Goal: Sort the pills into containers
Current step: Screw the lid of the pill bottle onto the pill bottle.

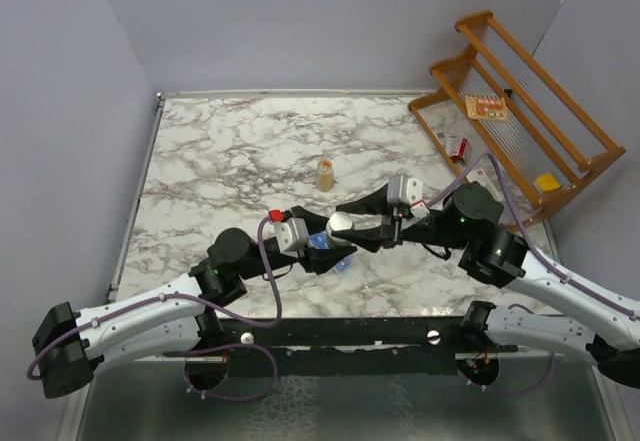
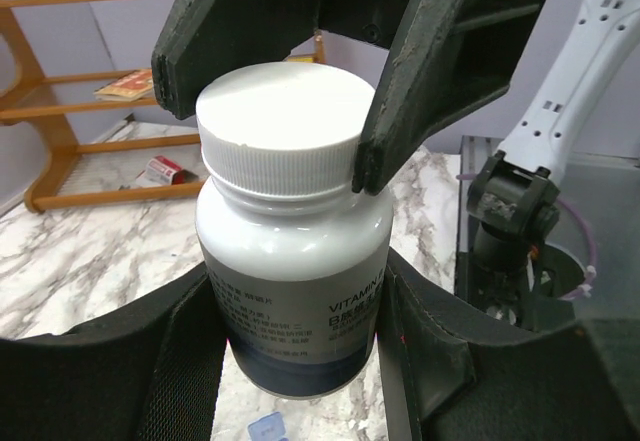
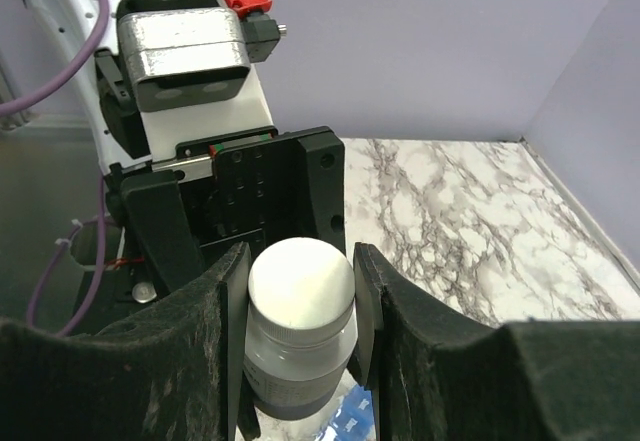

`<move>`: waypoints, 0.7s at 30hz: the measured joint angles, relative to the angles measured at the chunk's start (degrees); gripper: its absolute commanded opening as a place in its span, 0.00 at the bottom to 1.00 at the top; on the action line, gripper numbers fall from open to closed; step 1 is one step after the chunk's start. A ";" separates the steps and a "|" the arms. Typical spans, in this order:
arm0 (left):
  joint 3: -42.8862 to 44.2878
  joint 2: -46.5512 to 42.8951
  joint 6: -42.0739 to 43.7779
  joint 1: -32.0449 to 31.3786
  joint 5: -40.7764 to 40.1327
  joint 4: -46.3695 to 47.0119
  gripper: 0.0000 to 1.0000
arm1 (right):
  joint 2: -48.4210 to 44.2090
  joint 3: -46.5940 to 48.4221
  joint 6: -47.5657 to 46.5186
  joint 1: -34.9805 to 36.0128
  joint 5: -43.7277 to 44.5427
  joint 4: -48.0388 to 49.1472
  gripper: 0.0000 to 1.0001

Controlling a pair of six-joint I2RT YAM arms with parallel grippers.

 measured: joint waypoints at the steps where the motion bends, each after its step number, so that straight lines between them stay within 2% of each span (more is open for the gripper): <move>1: 0.00 0.00 0.24 0.00 -0.52 -0.04 0.00 | 0.35 -0.22 0.22 -0.02 0.59 0.79 0.01; 21: -1.70 2.14 3.52 0.55 -13.40 0.94 0.00 | 5.51 -2.21 1.29 0.04 12.35 7.10 0.01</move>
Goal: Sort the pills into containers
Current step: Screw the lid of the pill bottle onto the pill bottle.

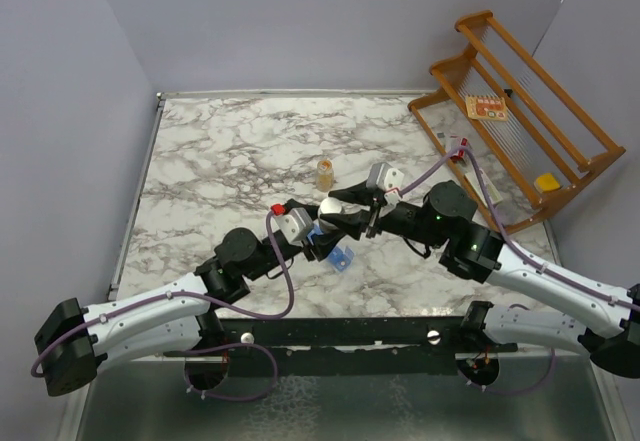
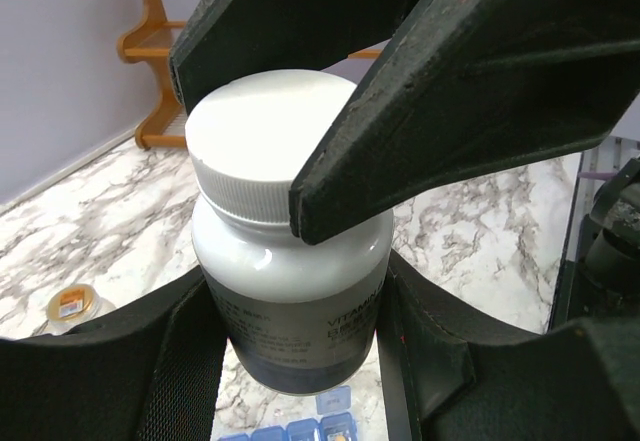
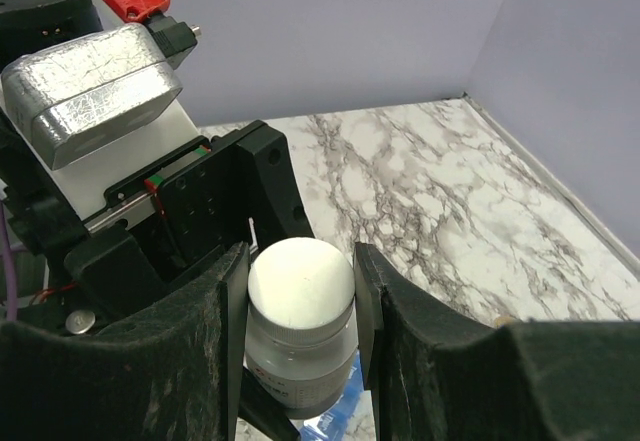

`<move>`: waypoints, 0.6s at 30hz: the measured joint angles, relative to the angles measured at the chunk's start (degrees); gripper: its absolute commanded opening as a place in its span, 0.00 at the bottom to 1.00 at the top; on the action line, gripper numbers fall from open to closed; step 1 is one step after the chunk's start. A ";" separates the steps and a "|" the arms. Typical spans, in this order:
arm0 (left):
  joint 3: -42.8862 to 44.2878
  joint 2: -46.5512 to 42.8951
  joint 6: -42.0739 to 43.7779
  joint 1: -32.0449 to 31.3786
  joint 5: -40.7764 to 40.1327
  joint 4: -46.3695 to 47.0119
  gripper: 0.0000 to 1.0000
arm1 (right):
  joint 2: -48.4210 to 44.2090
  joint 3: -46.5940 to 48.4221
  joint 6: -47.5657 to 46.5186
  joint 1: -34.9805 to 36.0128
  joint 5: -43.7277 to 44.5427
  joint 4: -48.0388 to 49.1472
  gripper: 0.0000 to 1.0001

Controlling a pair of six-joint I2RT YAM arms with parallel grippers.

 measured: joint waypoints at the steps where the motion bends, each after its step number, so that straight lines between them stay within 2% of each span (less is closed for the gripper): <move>1: -0.11 0.00 0.13 0.00 -0.33 0.00 0.00 | 0.13 -0.02 0.00 0.04 0.46 0.00 0.01; 8: -0.15 0.00 0.81 0.00 -1.55 -0.15 0.00 | 0.79 -0.02 -0.42 0.39 2.36 0.11 0.01; 9: -0.15 0.00 0.85 0.00 -1.66 -0.20 0.00 | 0.96 0.00 -0.48 0.44 2.54 0.09 0.03; 12: -0.13 0.07 0.96 0.00 -1.77 -0.35 0.00 | 1.05 0.02 -0.79 0.72 3.21 0.00 0.36; 14: -0.09 0.42 0.98 0.00 -1.81 -0.39 0.00 | 0.87 0.02 -1.01 0.81 3.65 -0.31 0.52; 15: -0.02 0.66 0.98 0.00 -1.88 -0.42 0.00 | 0.61 0.02 -1.09 0.85 3.89 -0.46 0.59; 18: 0.85 1.49 1.07 0.00 -1.64 0.72 0.00 | -0.33 -1.18 -1.51 0.92 4.46 -2.03 0.71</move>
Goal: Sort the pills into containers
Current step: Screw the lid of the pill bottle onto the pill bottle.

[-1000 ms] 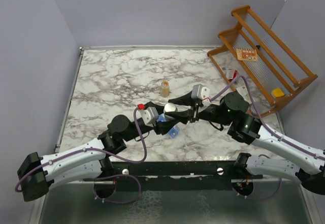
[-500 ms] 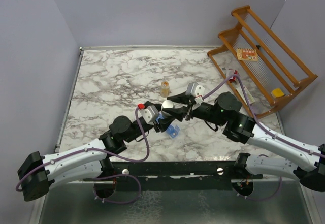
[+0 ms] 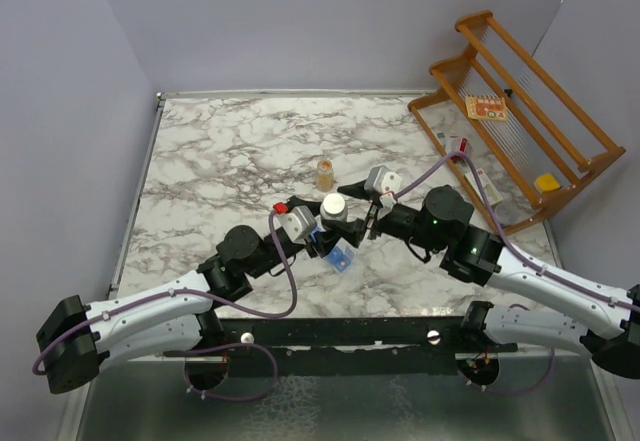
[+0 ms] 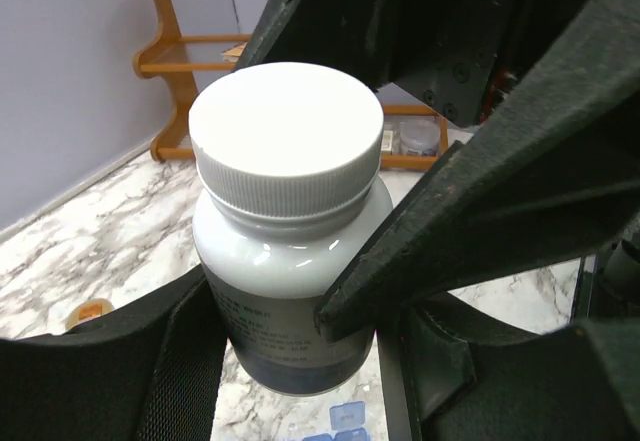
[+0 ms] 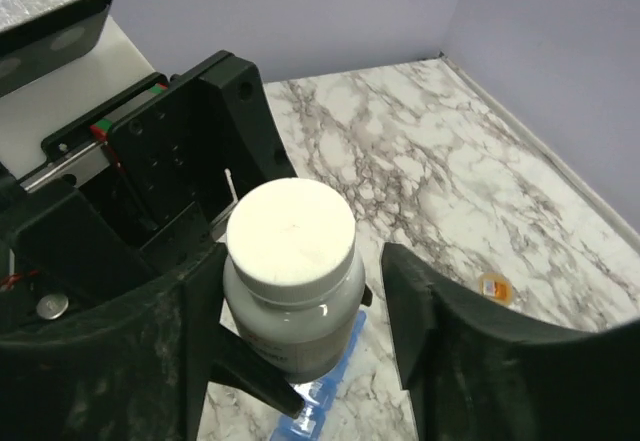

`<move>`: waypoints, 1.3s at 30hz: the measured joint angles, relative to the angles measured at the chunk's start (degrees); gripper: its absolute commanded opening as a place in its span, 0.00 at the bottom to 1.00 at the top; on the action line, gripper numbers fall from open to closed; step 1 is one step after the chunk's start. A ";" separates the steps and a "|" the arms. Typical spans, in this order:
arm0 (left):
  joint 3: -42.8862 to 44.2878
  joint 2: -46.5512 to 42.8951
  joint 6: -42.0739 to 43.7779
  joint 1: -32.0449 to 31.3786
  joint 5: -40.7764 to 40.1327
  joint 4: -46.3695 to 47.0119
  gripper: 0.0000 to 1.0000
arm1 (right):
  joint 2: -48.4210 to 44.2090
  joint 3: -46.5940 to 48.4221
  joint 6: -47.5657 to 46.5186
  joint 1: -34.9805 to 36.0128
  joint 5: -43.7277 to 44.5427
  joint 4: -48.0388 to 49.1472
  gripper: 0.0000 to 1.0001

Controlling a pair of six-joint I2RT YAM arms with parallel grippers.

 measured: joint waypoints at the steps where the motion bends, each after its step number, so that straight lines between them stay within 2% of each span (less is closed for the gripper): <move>1: 0.48 0.13 0.28 0.00 0.28 0.00 0.00 | -0.37 -0.81 0.17 0.11 0.63 0.04 0.72; 16: 1.36 1.95 -0.39 -0.02 3.48 2.71 0.00 | -3.28 0.00 -0.24 -0.17 0.83 -3.10 0.77; 26: 2.36 0.87 -0.39 -0.02 6.95 2.75 0.00 | -12.63 3.76 0.07 -0.17 -2.99 -9.99 0.80; 28: 2.36 0.11 -0.37 -0.02 9.64 2.19 0.00 | -14.62 4.33 0.04 -0.17 -4.28 -10.47 0.79; 33: 2.32 -2.38 -0.35 -0.02 18.97 0.07 0.00 | -16.92 5.07 -0.02 -0.17 -8.87 -12.79 0.68; 39: 2.29 -4.09 -1.27 -0.02 31.61 -0.87 0.00 | -15.45 5.18 -0.04 -0.17 -15.39 -15.74 0.68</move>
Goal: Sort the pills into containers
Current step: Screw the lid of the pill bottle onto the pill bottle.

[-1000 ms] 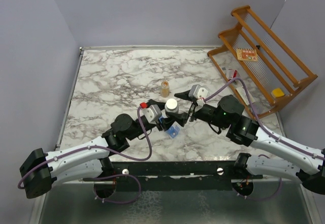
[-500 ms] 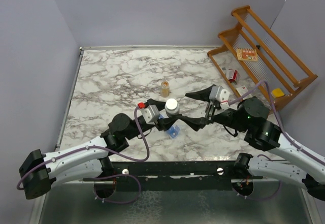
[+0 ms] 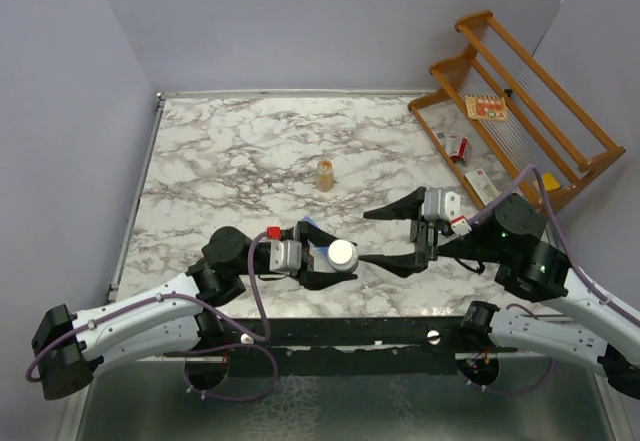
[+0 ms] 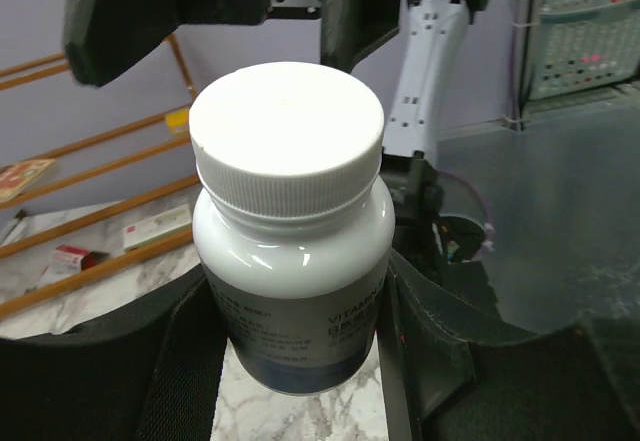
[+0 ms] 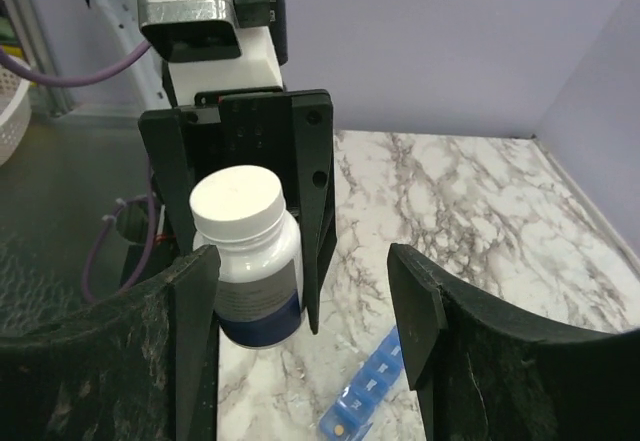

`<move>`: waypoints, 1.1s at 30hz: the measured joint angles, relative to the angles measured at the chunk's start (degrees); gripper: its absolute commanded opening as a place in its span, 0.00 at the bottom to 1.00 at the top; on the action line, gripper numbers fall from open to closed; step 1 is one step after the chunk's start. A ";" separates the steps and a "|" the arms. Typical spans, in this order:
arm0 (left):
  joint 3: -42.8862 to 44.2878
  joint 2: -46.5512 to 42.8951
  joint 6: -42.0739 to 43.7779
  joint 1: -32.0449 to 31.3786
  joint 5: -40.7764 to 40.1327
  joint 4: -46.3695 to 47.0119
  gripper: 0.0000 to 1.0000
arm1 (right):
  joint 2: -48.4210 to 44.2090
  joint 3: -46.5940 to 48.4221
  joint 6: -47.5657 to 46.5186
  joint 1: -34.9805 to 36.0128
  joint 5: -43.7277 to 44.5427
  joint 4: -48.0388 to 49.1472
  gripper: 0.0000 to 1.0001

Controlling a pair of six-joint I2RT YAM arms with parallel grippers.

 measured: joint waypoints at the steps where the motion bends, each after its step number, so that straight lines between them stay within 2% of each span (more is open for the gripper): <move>1: 0.00 -0.02 -0.26 0.00 1.75 -0.09 0.00 | 0.24 0.00 0.00 0.00 -1.05 -0.42 0.67; 8: 0.00 1.22 -1.62 0.00 8.76 -0.31 0.00 | 1.01 0.00 0.17 0.00 -7.26 -0.96 0.65; 18: 0.00 4.39 -1.42 0.00 10.23 -1.22 0.00 | 2.99 -0.09 2.38 0.00 -17.03 1.66 0.60; 33: 0.00 4.55 -1.25 0.00 11.08 -1.27 0.00 | 5.84 -1.77 3.91 0.00 -20.52 4.87 0.58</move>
